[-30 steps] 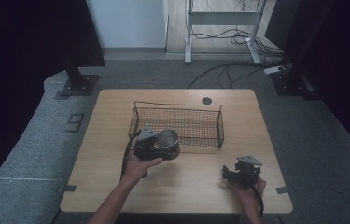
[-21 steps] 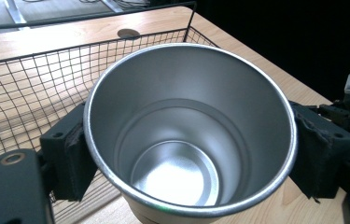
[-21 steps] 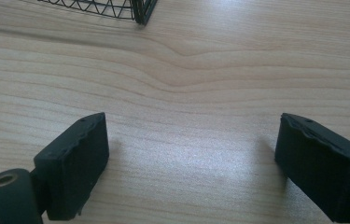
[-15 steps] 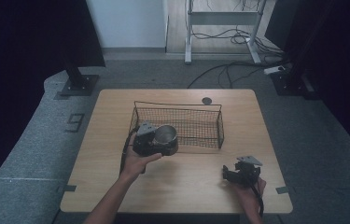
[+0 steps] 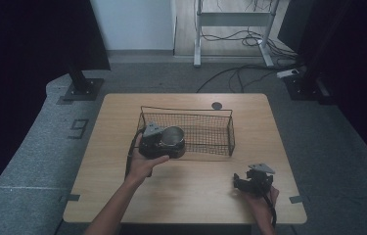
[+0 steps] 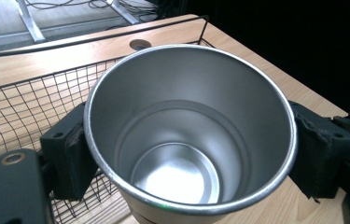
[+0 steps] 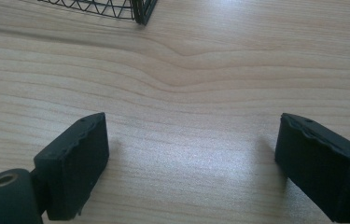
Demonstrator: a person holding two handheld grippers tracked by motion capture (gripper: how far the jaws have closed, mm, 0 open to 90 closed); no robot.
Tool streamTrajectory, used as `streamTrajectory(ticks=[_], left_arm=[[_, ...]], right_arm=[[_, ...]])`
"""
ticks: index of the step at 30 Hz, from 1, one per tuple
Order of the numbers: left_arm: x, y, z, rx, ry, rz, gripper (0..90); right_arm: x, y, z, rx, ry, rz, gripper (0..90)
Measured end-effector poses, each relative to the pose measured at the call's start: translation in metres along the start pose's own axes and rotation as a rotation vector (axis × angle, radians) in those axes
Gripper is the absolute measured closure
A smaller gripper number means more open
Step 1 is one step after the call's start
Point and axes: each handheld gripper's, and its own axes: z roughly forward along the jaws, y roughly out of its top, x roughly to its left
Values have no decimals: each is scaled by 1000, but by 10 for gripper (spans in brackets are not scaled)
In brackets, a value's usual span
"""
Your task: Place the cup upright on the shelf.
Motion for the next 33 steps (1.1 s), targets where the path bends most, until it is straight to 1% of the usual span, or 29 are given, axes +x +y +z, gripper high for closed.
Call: streamTrajectory(ticks=[6, 11, 16, 20, 28, 33], left_arm=[[3, 4, 1, -4, 3, -5, 158], [6, 7, 2, -2, 15, -4, 158], [10, 9, 2, -8, 9, -4, 158], [12, 11, 4, -5, 13, -3, 158], [19, 14, 7, 0, 12, -31, 158], [21, 17, 9, 0, 12, -34, 158]], right_arm=[[0, 0, 0, 0, 0, 0, 96], [0, 0, 0, -1, 0, -2, 96], [0, 0, 0, -1, 0, -1, 96], [0, 0, 0, -1, 0, -1, 96], [0, 0, 0, -3, -1, 0, 96], [0, 0, 0, -2, -1, -2, 96]])
